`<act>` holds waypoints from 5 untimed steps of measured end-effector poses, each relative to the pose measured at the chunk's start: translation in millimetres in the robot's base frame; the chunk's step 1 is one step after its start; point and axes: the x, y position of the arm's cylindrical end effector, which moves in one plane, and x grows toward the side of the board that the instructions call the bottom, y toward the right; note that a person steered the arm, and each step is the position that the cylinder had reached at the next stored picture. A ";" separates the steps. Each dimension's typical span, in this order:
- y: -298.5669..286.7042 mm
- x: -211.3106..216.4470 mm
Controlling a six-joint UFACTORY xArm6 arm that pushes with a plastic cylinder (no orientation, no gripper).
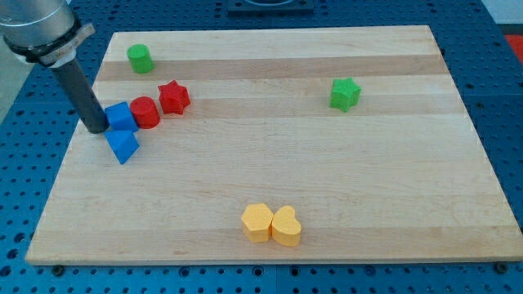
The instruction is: Place the blue cube into the red circle
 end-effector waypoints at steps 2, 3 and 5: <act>32.6 -28.1; 31.1 -29.6; 49.8 -94.6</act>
